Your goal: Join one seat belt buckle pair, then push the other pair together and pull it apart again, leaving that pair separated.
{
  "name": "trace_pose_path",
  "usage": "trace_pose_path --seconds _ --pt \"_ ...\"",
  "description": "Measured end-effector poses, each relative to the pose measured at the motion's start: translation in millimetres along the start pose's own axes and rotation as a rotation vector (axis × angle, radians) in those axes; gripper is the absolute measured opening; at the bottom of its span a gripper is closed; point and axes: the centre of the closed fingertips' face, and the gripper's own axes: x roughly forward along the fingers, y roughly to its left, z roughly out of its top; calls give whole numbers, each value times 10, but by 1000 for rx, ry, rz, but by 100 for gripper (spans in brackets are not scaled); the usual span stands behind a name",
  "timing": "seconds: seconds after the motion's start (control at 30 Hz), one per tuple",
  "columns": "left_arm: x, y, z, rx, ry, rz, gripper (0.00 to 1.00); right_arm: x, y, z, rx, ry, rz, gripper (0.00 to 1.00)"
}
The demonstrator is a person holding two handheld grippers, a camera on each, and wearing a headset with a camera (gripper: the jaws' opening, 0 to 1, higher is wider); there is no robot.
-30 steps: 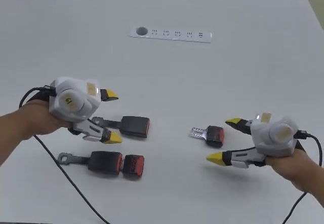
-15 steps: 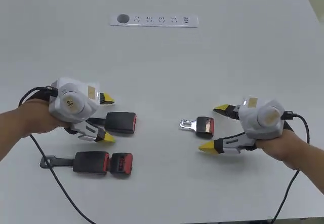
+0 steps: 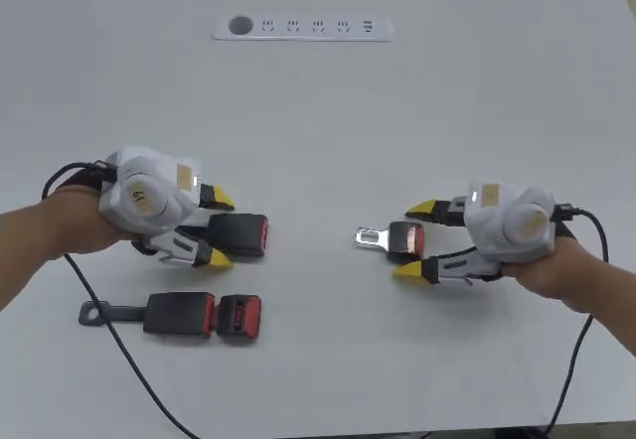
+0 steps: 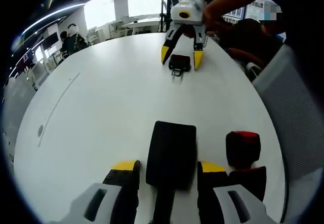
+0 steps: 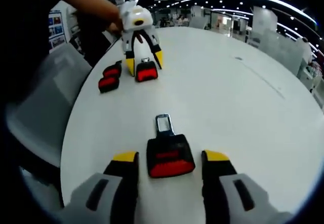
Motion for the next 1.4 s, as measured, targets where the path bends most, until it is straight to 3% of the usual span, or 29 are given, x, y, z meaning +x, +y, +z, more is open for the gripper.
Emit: trace_pose_path --seconds 0.07,0.13,0.4,0.77,1.0,1.4 --pt "-2 -7 1 1 0 -1 39 -2 -35 9 -49 1 -15 41" --pt "-2 -7 1 5 -3 3 36 6 -27 9 -31 -8 -7 38" --pt "3 1 -6 19 9 2 35 4 -68 -15 -31 -48 18 37" --pt "4 3 -19 13 14 2 35 30 -25 11 -32 -66 28 36" --pt "3 -4 -24 7 17 2 35 142 55 120 -43 -86 48 36" --pt "-3 -18 -27 2 18 4 35 364 129 302 -57 -103 36 36"
